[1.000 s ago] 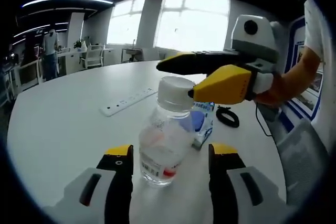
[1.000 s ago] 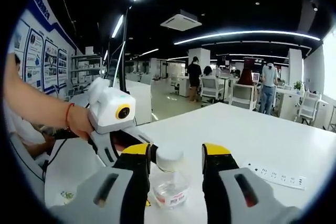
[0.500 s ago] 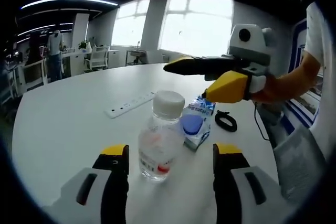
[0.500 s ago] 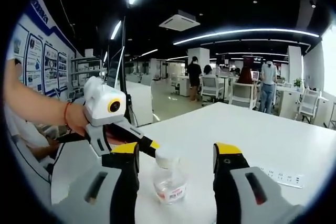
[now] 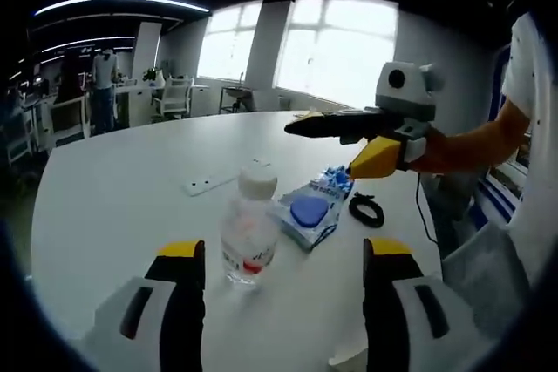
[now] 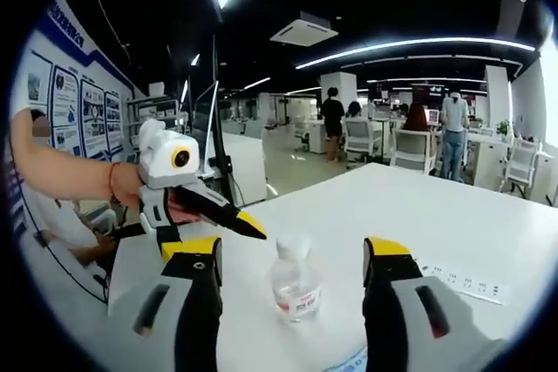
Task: Arrange the tabletop items into an orderly group along one side of the table until the central work area is clear of visible clutter.
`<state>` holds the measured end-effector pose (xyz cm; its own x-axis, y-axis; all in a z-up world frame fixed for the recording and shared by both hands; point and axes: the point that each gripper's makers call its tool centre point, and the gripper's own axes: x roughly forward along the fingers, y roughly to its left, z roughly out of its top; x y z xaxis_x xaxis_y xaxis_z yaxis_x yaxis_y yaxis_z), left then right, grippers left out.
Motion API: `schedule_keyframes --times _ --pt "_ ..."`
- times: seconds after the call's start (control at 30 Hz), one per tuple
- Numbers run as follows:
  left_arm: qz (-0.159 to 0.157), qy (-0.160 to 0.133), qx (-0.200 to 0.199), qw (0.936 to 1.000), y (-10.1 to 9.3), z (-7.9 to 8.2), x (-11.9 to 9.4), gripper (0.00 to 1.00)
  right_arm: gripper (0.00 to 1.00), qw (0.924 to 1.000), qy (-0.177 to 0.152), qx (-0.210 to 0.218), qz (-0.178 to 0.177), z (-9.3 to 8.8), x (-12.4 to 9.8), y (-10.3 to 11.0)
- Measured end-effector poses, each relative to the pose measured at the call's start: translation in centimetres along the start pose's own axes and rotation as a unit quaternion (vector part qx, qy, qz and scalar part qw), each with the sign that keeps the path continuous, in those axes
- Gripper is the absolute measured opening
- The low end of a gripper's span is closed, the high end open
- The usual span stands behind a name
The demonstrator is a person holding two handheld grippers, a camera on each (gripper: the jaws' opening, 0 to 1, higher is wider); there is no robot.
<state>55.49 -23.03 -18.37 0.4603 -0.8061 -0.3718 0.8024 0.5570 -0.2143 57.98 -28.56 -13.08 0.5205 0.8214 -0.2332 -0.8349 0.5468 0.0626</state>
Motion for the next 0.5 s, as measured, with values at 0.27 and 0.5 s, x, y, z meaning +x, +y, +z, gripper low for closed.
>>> schedule_keyframes --times 0.27,0.5 --pt "0.017 -0.010 -0.015 0.9997 -1.7 0.0 -2.5 0.79 0.66 0.9997 0.010 0.018 0.016 -0.4 -1.8 0.9" --pt "0.036 -0.018 -0.030 0.9987 -3.3 -0.6 -4.8 0.80 0.66 0.9989 0.025 0.027 0.030 -1.5 -2.9 2.2"
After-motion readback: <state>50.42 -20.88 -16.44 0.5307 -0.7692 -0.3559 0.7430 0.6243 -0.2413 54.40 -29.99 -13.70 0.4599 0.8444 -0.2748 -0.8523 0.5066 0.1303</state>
